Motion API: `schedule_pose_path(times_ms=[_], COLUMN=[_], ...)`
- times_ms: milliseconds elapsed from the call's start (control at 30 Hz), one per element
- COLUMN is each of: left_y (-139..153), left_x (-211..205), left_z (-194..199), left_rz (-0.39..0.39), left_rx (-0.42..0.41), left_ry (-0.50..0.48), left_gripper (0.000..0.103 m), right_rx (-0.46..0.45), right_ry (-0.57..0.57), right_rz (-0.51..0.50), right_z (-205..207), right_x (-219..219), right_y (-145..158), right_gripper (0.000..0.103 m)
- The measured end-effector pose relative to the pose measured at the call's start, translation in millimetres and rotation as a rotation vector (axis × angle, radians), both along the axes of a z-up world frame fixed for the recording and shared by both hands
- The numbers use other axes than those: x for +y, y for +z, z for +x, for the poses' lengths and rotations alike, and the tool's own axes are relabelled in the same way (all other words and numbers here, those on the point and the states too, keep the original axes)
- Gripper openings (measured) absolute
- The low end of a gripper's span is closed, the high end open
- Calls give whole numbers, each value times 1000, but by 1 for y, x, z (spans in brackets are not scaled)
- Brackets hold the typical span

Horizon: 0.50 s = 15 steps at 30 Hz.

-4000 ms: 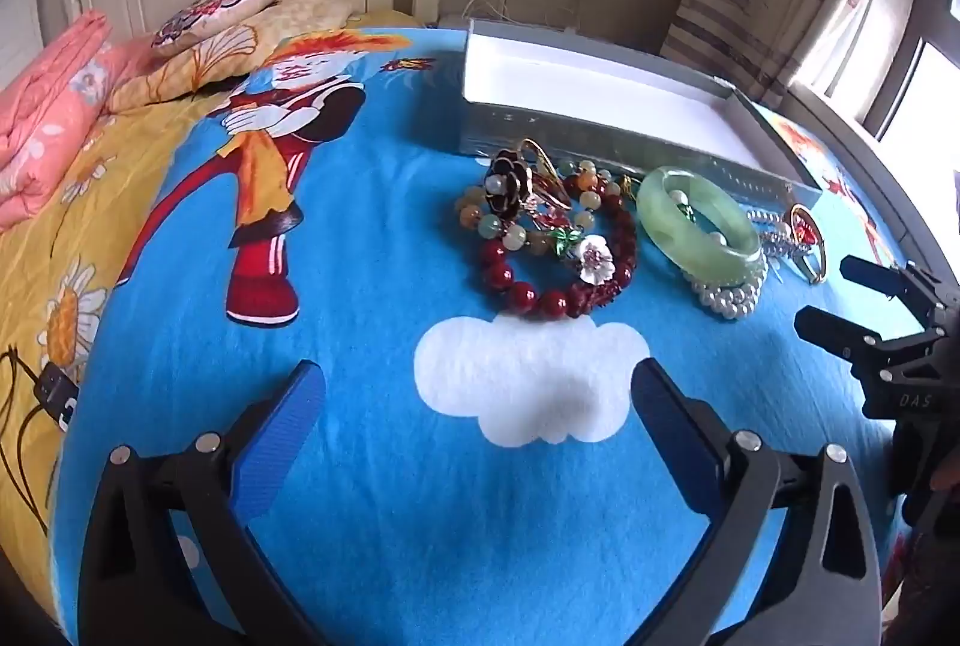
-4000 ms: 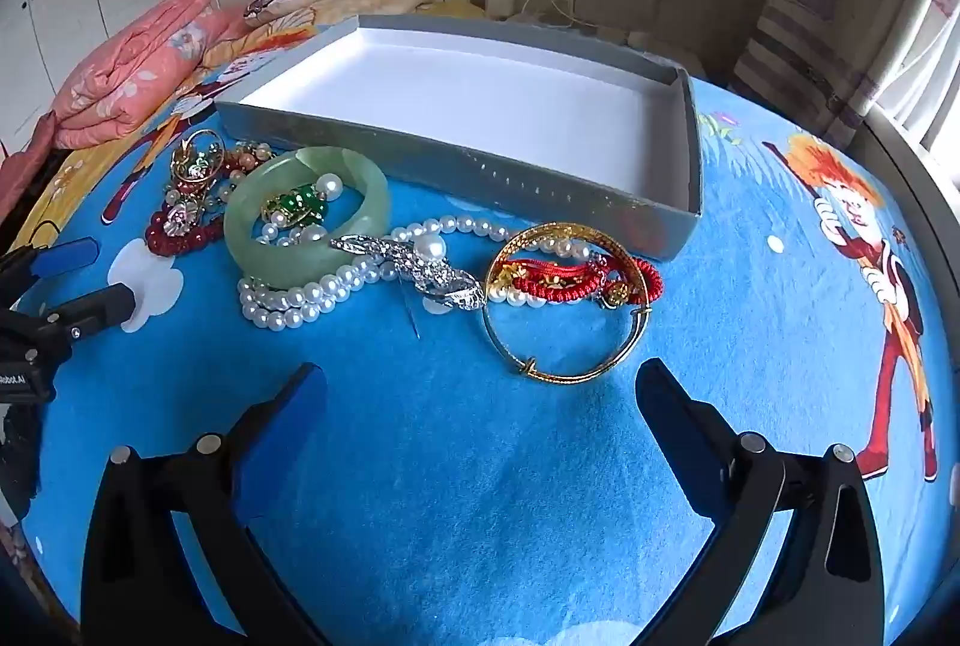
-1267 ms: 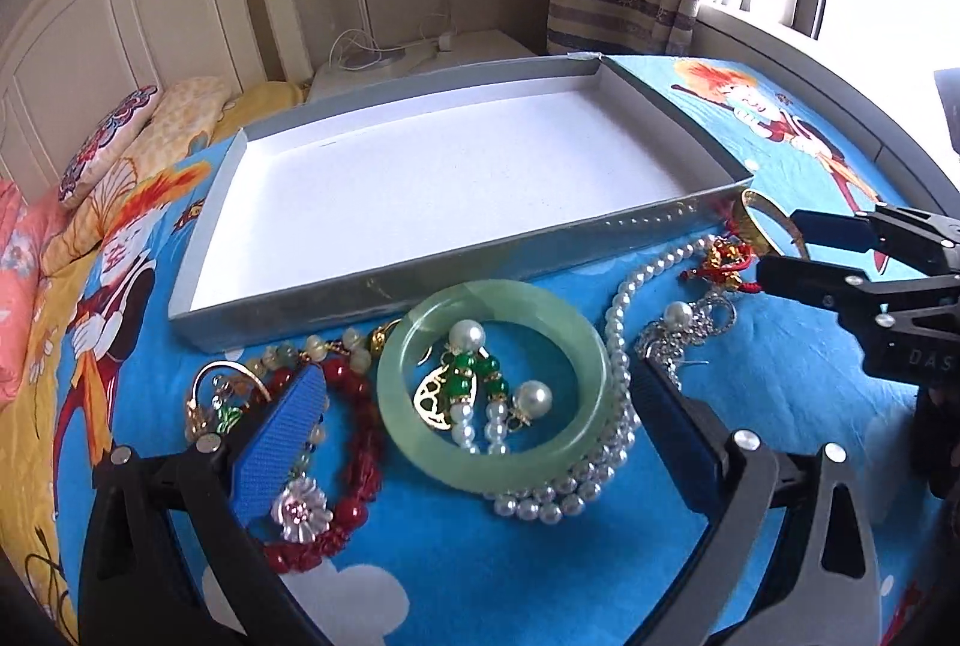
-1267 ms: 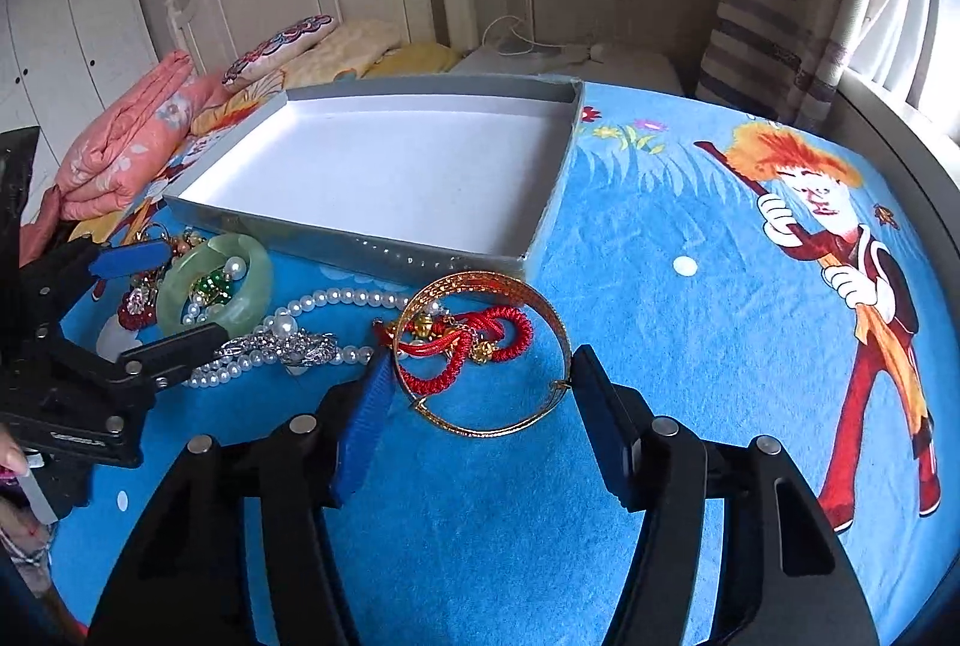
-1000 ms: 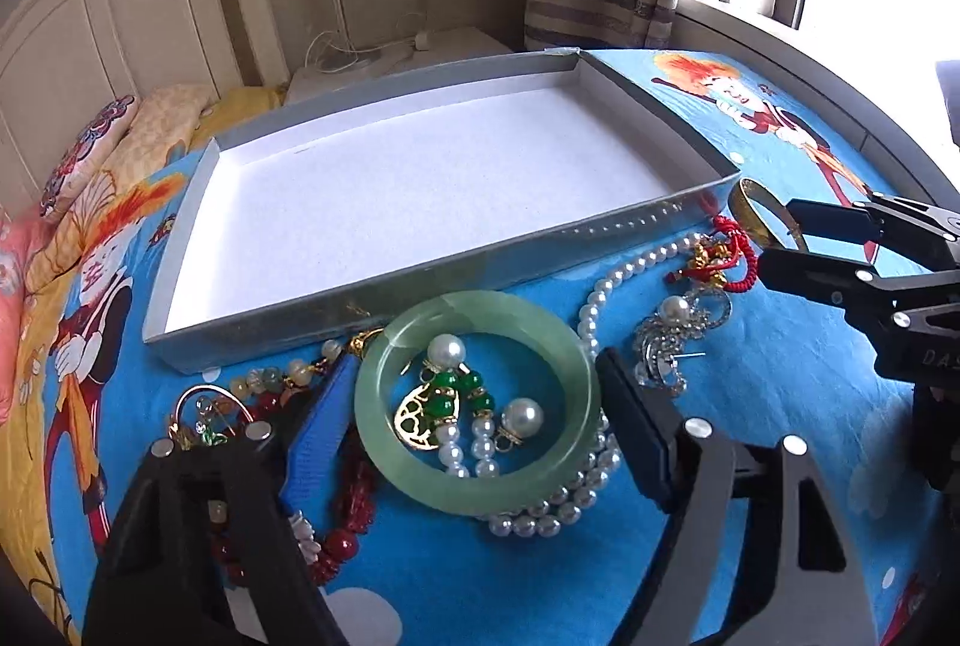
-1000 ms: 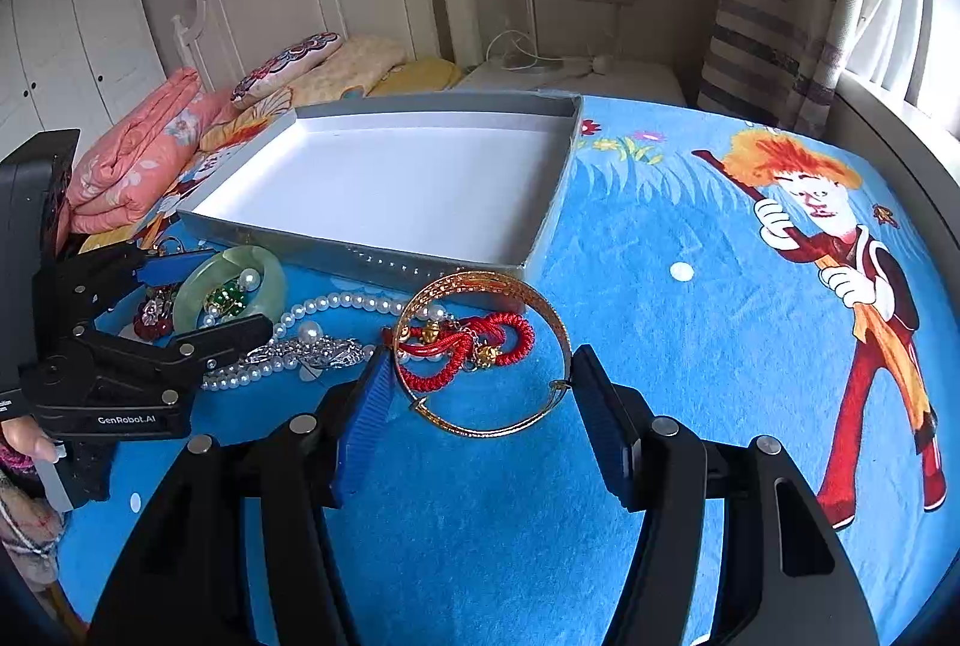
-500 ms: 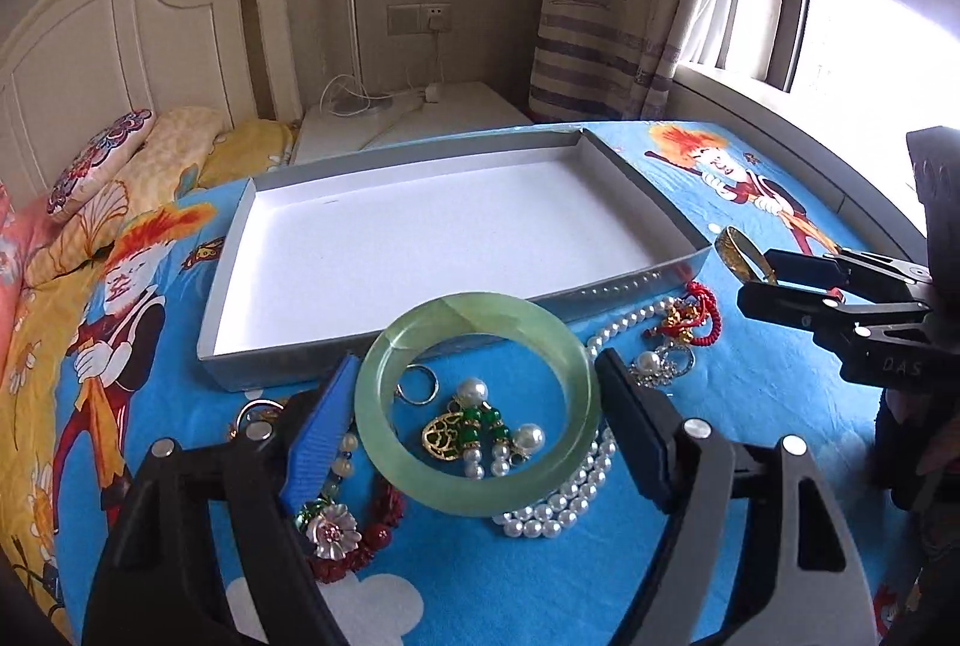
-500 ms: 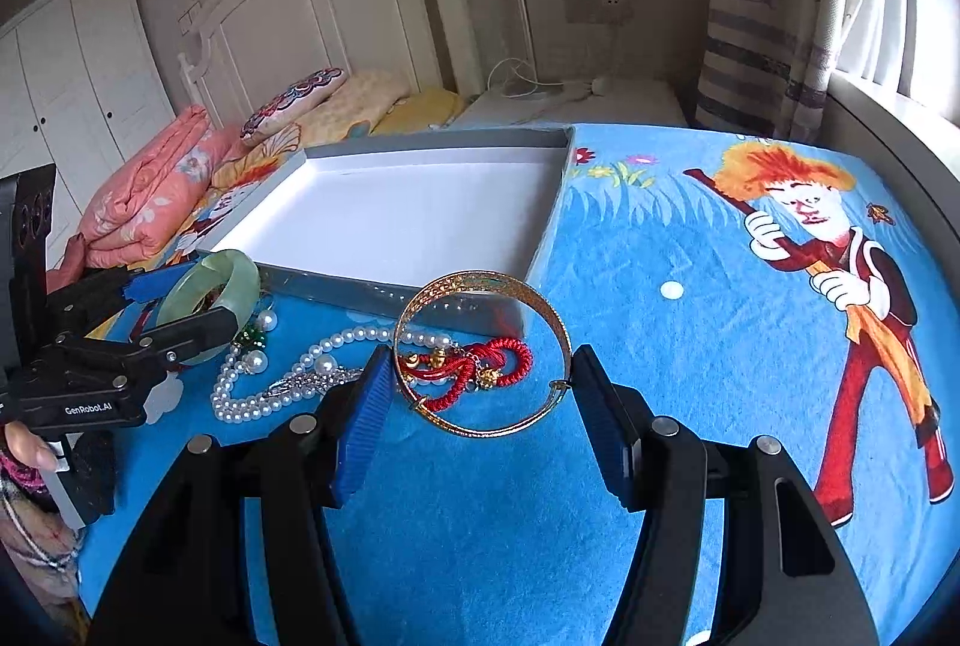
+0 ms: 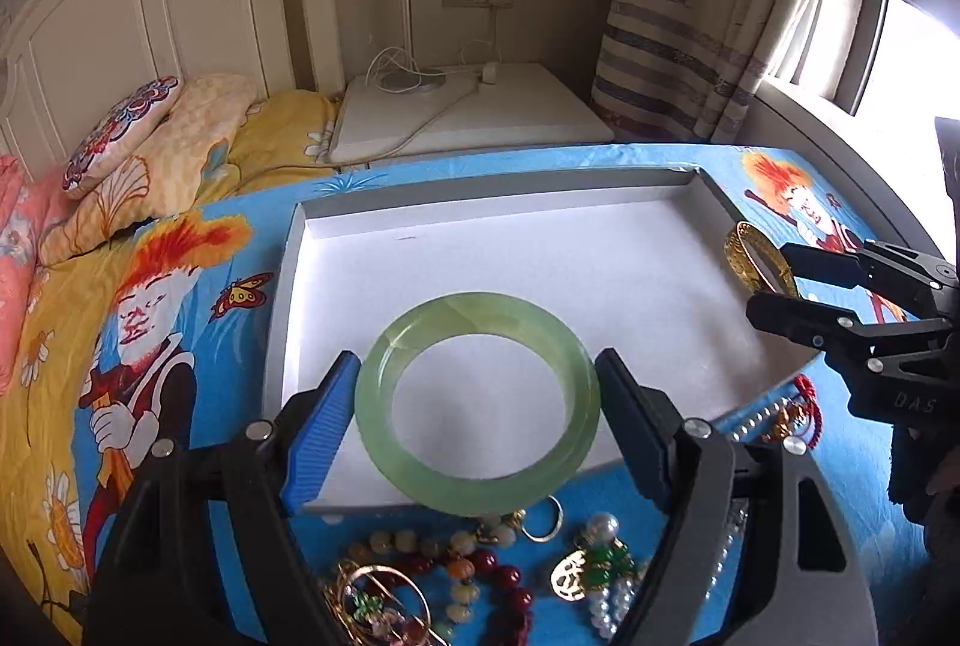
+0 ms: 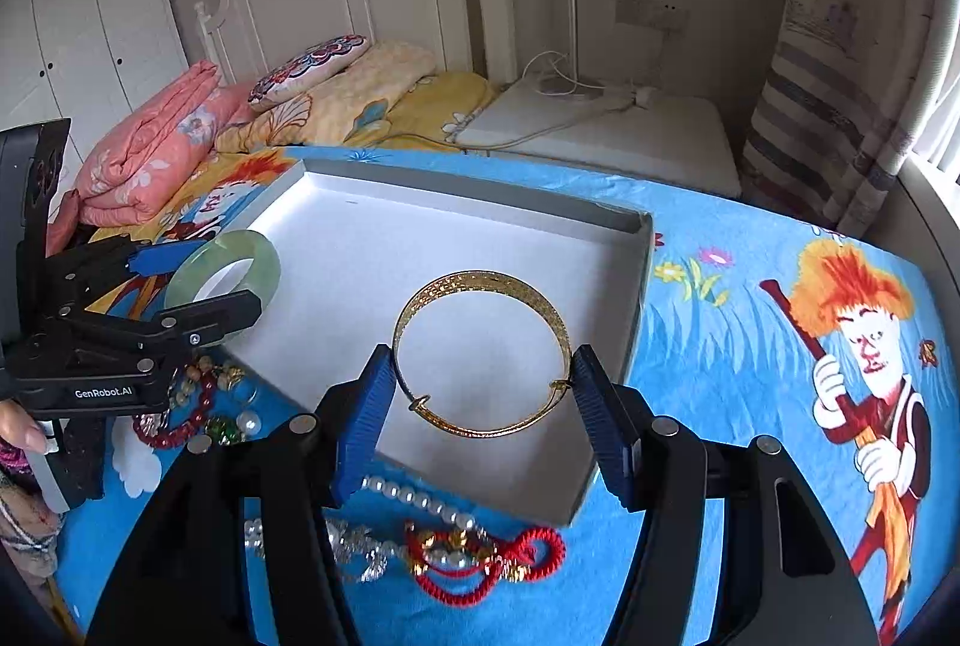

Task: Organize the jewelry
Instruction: 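Lower the jade bangle and gold bangle into the tray and open both grippers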

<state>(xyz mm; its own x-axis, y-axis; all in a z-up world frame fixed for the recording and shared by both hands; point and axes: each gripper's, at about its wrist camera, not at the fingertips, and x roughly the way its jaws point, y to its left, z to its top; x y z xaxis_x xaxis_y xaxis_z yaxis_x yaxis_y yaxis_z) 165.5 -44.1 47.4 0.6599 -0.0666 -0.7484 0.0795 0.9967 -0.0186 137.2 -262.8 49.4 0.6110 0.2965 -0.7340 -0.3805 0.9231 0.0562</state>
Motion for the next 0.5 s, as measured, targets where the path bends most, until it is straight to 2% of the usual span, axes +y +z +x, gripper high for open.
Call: schedule_pose_path(times_ms=[267,500], left_y=[-12,-17], left_x=[23,31], left_z=[52,72], left_rz=[-9,-28], left_rx=[77,121], left_ry=[60,88], left_gripper=[78,78], right_rx=[54,78], right_ry=[-22,-39], right_rz=[-43,-53], right_z=[47,65], right_x=[23,33], right_y=[-16,-21], right_gripper=[60,60])
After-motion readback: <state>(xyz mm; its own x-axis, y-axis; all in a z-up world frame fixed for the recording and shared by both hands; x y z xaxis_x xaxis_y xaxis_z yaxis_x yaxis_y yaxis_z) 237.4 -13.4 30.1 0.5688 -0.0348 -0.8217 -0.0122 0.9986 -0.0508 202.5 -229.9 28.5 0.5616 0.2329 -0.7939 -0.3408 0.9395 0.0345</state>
